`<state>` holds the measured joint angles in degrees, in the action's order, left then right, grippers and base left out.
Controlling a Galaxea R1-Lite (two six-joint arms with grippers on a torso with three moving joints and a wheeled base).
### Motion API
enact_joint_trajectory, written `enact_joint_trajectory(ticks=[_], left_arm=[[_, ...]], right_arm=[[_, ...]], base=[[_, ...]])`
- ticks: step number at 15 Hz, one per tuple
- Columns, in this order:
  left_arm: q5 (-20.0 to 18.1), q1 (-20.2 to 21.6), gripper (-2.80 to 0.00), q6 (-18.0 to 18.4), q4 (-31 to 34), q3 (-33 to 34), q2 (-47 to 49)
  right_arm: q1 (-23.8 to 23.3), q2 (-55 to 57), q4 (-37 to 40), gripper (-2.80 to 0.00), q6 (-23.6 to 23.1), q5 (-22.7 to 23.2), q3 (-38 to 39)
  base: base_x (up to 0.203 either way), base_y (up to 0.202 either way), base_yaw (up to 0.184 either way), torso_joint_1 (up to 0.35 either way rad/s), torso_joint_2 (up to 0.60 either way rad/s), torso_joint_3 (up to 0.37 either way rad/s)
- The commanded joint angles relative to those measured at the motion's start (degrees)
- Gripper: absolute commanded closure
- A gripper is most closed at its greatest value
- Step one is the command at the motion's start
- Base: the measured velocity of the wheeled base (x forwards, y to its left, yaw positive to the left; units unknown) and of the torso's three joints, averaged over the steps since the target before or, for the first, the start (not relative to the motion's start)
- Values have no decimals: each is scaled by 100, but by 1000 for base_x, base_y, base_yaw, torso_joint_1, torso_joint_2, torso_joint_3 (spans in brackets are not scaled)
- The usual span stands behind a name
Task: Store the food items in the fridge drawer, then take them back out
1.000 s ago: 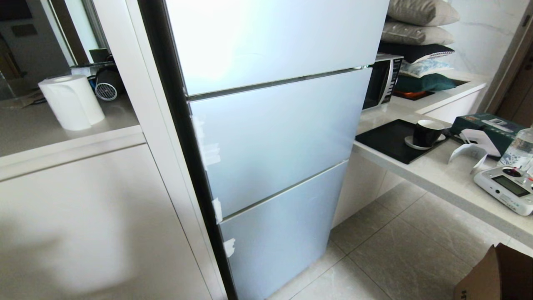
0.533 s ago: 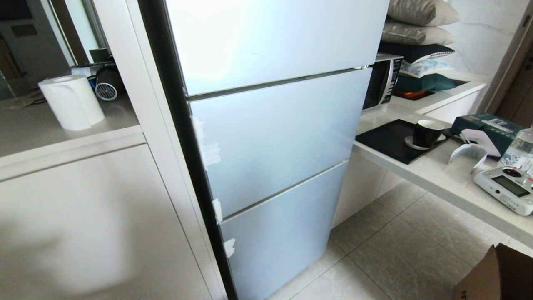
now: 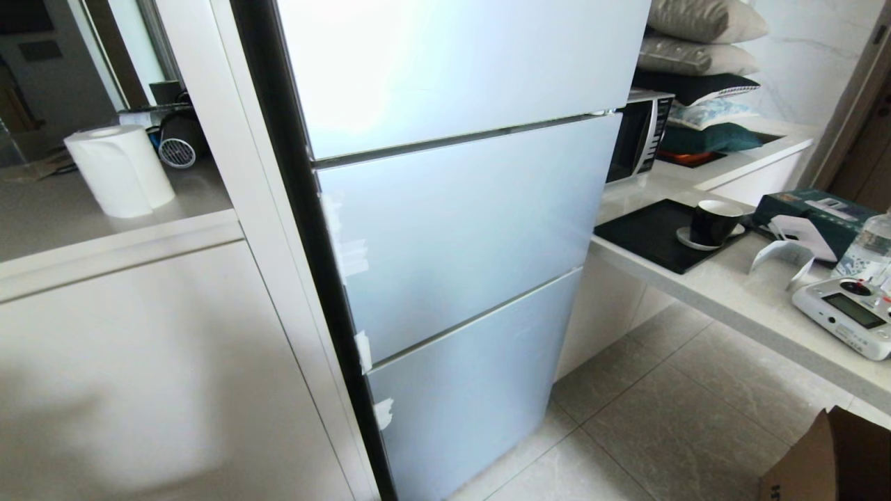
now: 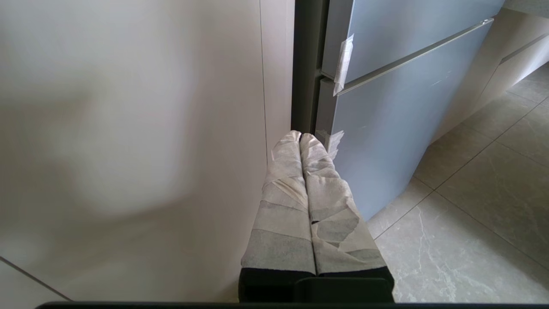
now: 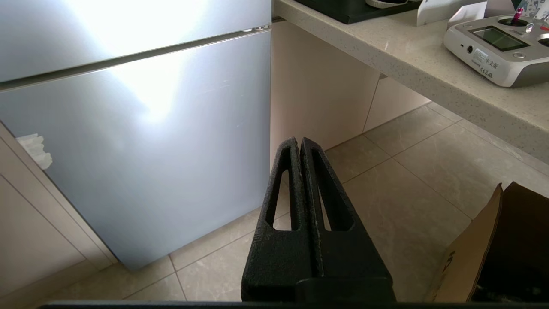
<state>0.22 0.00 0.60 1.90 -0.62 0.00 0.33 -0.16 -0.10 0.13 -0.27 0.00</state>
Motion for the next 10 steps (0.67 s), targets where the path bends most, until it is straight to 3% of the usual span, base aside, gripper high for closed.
enact_joint_trajectory(ticks=[1, 7, 9, 10], left_arm=[[4, 0, 0, 2, 3, 1, 7], [4, 0, 0, 99, -7, -10, 9], [-144, -1, 0, 126, -135, -525, 46], [-333, -4, 0, -74, -127, -966, 255]], right_arm=[[2, 16, 1, 0, -5, 0, 0], [2, 16, 1, 0, 4, 0, 0], [2, 16, 1, 0, 0, 0, 0], [2, 16, 1, 0, 2, 0, 0]], base=[[0, 0, 0, 0, 0, 0], [0, 0, 0, 0, 0, 0], [0, 0, 0, 0, 0, 0], [0, 0, 0, 0, 0, 0]])
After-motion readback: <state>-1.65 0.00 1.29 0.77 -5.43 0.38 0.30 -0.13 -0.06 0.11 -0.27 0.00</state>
